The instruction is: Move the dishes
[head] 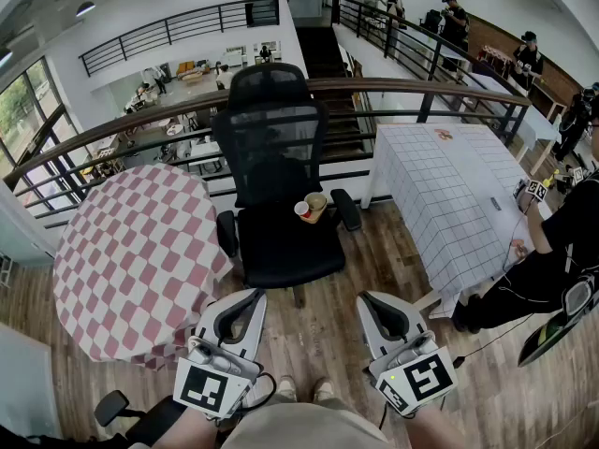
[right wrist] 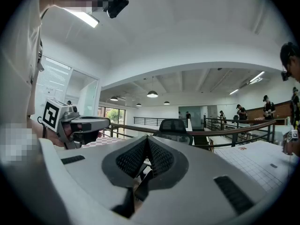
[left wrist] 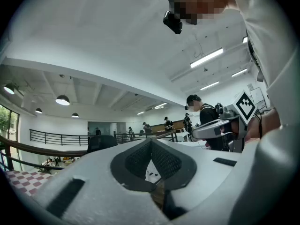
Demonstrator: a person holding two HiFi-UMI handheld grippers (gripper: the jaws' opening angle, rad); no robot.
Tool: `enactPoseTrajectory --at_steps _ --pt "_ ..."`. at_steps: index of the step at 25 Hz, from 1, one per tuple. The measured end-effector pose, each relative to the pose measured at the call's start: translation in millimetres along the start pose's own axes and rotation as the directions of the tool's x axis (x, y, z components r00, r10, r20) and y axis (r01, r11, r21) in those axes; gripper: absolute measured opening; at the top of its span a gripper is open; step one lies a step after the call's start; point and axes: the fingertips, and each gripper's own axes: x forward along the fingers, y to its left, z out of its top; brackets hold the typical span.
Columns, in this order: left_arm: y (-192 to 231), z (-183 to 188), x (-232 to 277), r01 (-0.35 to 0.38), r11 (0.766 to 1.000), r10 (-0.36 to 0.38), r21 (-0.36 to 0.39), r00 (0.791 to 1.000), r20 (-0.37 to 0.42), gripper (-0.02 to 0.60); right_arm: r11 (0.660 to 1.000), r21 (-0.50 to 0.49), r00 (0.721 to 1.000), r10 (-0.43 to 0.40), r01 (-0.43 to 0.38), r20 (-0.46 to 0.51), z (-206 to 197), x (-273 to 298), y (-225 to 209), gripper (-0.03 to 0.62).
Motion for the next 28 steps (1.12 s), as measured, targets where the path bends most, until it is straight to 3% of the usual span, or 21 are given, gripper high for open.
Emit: enactPoseTrajectory --at_steps 4,10,28 --pt "-13 -3 2 -0.005 1.000 0.005 0.000 1.000 0.021 0.014 1.000 0.001 1.000 0.001 -0.001 -0.012 -9 -10 -7 0.021" --pt "-14 14 -22 0.003 1.000 -0.003 -0.021 1.000 0.010 0.012 1.000 0.026 1.000 -0.014 0.014 -0.017 9 -25 11 0.021" --pt "-41 -4 21 -0.008 1.000 0.008 0.004 1.000 0.001 0.014 0.999 0.033 1.000 0.008 -0.008 -0.010 -17 -32 -35 0.022"
